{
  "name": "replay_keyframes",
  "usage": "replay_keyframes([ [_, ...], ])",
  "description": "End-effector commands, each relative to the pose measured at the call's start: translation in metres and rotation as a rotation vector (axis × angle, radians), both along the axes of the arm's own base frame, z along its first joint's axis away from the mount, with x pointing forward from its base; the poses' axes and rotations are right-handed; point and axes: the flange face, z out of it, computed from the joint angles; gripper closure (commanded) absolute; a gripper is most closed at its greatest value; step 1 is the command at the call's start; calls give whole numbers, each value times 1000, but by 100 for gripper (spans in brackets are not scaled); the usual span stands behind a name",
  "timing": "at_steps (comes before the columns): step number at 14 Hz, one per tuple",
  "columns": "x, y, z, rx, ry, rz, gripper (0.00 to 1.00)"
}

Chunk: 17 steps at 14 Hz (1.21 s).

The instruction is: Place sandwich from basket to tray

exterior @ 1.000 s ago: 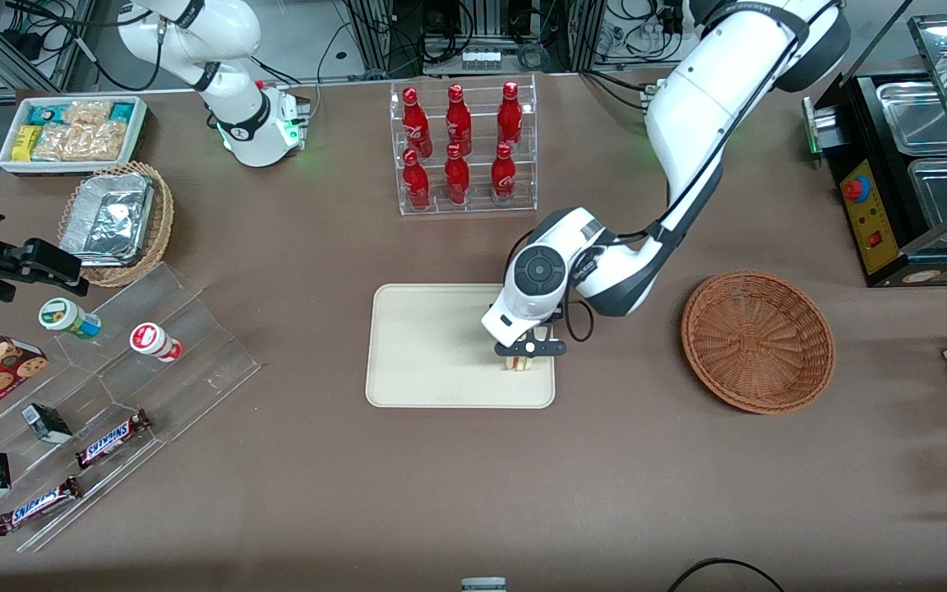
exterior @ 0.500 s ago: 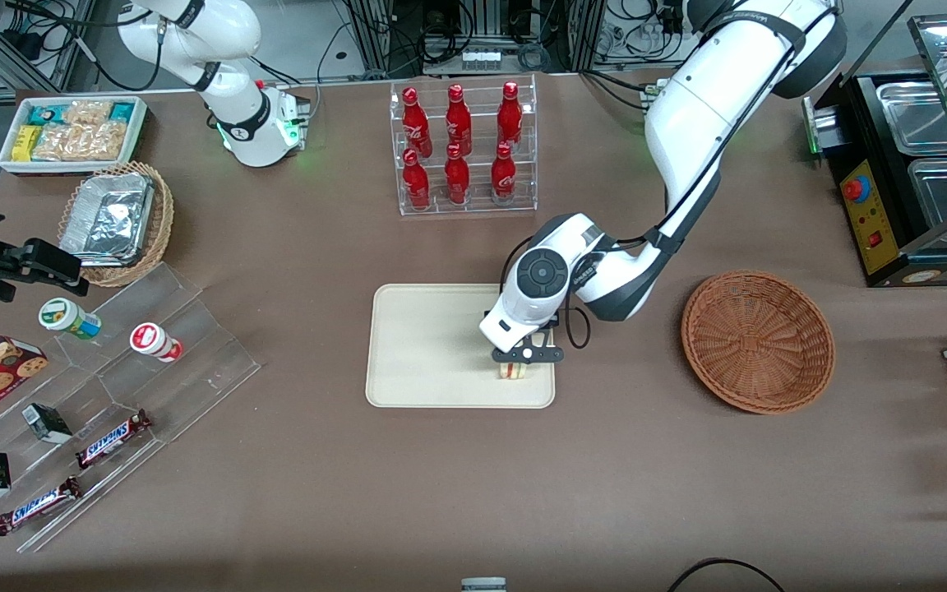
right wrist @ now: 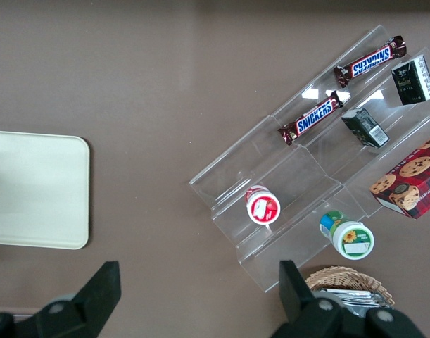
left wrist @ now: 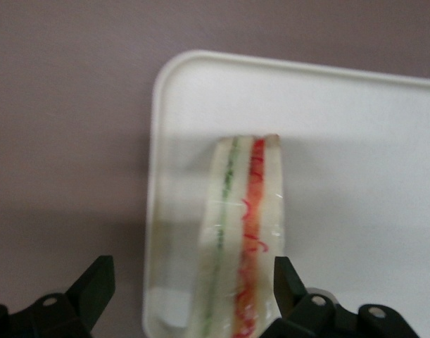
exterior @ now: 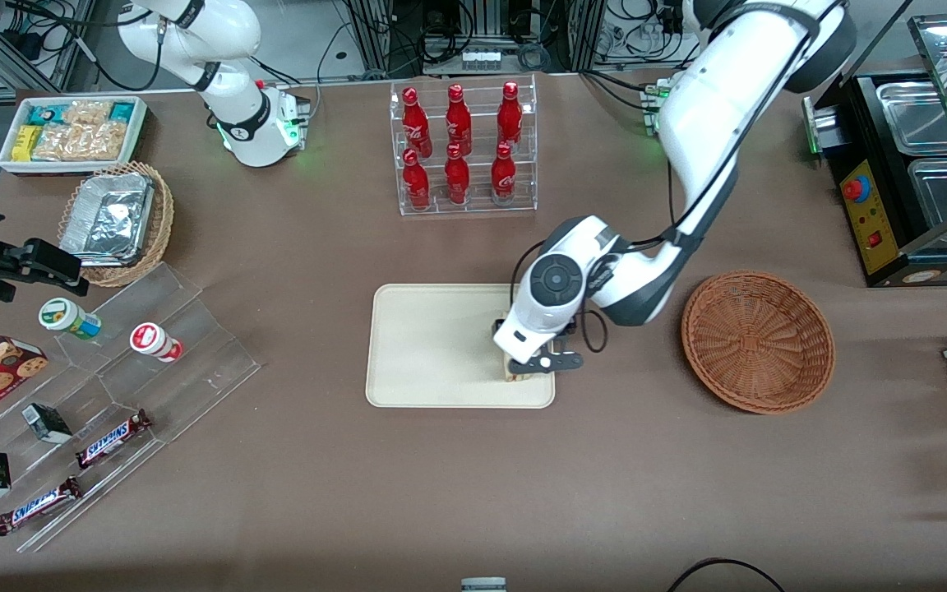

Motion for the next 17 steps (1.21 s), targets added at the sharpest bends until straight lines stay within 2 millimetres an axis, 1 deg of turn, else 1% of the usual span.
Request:
replay_keyframes([
  [1,16,63,75,41,11,104,0],
  [2,20,82,96,46,12,122,0],
  [3,24,102,114,57,7,125,0],
  [4,31,130,129,66,13,136,0],
  [5,34,156,145,52,34,117,0],
  [6,37,186,162,25,56,75,0],
  [8,33,235,184,26,108,-43,0],
  [9,34,257,195,26,104,-40,0],
  [10,31,268,207,31,89,-23,0],
  [11,27,274,221,40,68,-5,0],
  [12,24,284,238,56,35,18,0],
  [13,20,292,249,68,15,34,0],
  [14,18,309,258,74,3,64,0],
  [15,15,319,261,75,-1,83,0],
  [16,12,323,267,75,-10,92,0],
  [17,8,323,275,74,-21,91,0],
])
